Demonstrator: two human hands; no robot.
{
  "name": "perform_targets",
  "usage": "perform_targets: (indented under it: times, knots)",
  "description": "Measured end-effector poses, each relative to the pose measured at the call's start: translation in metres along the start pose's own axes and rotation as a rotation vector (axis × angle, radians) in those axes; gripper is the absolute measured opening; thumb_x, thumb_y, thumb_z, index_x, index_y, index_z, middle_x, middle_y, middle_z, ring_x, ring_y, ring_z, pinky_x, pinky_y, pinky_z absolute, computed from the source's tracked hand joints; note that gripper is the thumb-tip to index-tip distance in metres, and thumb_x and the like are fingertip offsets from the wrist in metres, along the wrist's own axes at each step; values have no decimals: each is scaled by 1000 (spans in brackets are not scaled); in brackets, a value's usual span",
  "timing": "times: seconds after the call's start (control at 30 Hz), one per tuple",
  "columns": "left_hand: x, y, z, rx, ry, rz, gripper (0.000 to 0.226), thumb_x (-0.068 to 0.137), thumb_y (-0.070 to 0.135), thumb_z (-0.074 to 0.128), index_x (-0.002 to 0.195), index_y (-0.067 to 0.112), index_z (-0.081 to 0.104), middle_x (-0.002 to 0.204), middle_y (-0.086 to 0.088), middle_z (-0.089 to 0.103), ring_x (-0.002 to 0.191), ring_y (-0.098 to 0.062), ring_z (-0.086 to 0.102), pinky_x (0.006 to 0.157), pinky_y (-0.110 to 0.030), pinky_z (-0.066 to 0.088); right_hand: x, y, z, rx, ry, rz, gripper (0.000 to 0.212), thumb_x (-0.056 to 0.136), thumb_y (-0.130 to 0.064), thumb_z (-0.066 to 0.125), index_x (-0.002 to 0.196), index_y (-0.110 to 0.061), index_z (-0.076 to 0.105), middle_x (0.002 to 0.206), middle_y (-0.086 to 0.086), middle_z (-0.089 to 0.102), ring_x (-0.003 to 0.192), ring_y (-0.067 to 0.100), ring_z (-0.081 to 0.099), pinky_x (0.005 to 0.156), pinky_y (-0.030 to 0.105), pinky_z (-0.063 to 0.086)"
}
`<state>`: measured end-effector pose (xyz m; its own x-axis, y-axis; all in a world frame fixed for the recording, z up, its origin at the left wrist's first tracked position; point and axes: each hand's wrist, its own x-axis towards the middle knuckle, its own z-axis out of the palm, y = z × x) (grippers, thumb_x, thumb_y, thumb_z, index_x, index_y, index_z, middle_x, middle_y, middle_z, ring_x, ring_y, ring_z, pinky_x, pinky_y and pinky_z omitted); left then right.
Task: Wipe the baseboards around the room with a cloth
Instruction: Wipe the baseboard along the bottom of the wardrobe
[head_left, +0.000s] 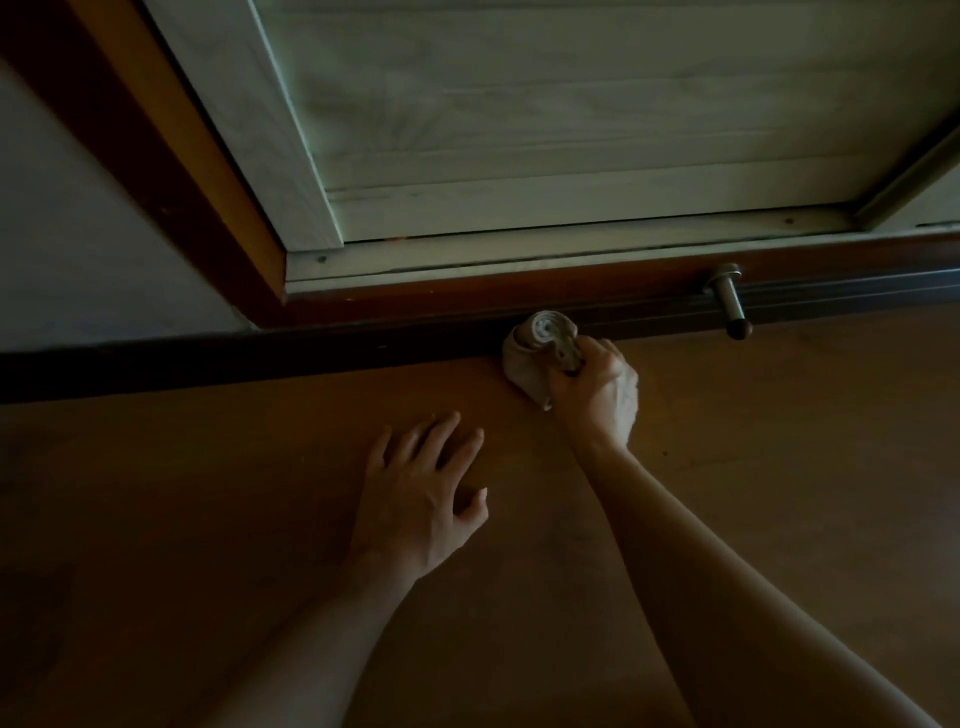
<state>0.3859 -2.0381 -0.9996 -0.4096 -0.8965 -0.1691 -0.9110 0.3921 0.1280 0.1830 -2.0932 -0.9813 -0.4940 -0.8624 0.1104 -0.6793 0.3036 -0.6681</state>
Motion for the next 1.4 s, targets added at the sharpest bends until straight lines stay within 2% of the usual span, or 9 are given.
perform_targets:
  times: [0.1,0.27,0.37,0.47,0.63,0.73,0.9,1.03,1.4]
  knots:
    - [-2,-9,-1,31,-3,36,67,93,65,29,155,40,27,165,4,21,149,-20,23,122,-47,16,-6,0,4,32,67,105,20,87,-30,67,100,-14,69,100,2,66,93,26,64,76,47,55]
    - [-9,-12,2,0,-5,34,67,94,63,27,157,40,19,167,3,15,151,-18,15,123,-47,13,-16,-27,21,16,-29,-45,19,85,-27,68,98,-13,71,96,2,66,85,23,63,69,42,54]
    - [-9,-11,2,-16,-4,23,66,95,62,32,156,40,21,167,3,15,152,-18,14,124,-46,11,-23,-28,24,47,52,66,22,87,-28,68,103,-13,70,103,3,67,94,25,63,75,40,53]
    - [-10,-11,3,-12,2,15,65,95,61,34,155,39,26,166,2,21,151,-19,19,122,-48,15,-31,-45,33,52,-38,-89,20,87,-27,67,99,-10,70,95,4,65,82,22,63,68,41,54]
    - [-9,-7,3,21,-1,-12,66,92,64,33,153,39,29,164,2,26,148,-19,25,121,-45,17,-27,-47,27,77,-107,-105,47,80,-52,55,99,-12,69,96,2,64,85,20,62,69,39,52]
    - [-5,-3,1,22,-1,-37,68,90,68,24,153,43,26,164,5,23,147,-18,24,120,-46,18,-12,-16,7,32,-36,-23,29,87,-36,66,104,-13,69,102,4,66,92,25,63,75,46,54]
    - [1,8,4,36,-6,-56,69,91,69,23,155,44,21,166,6,17,150,-19,19,122,-50,16,13,20,-24,21,85,183,29,88,-38,66,106,-15,69,107,4,66,101,29,62,82,47,53]
    - [5,17,7,25,-3,-75,71,91,70,20,156,45,15,168,7,9,154,-18,10,122,-54,11,15,21,-26,20,-11,72,23,88,-31,67,103,-13,69,104,4,64,96,27,62,79,49,53]
    - [12,26,9,46,-27,-109,72,90,71,14,157,46,9,169,7,3,155,-19,3,122,-58,9,26,36,-34,56,-7,128,26,88,-37,67,102,-15,69,104,2,63,98,26,61,82,47,52]
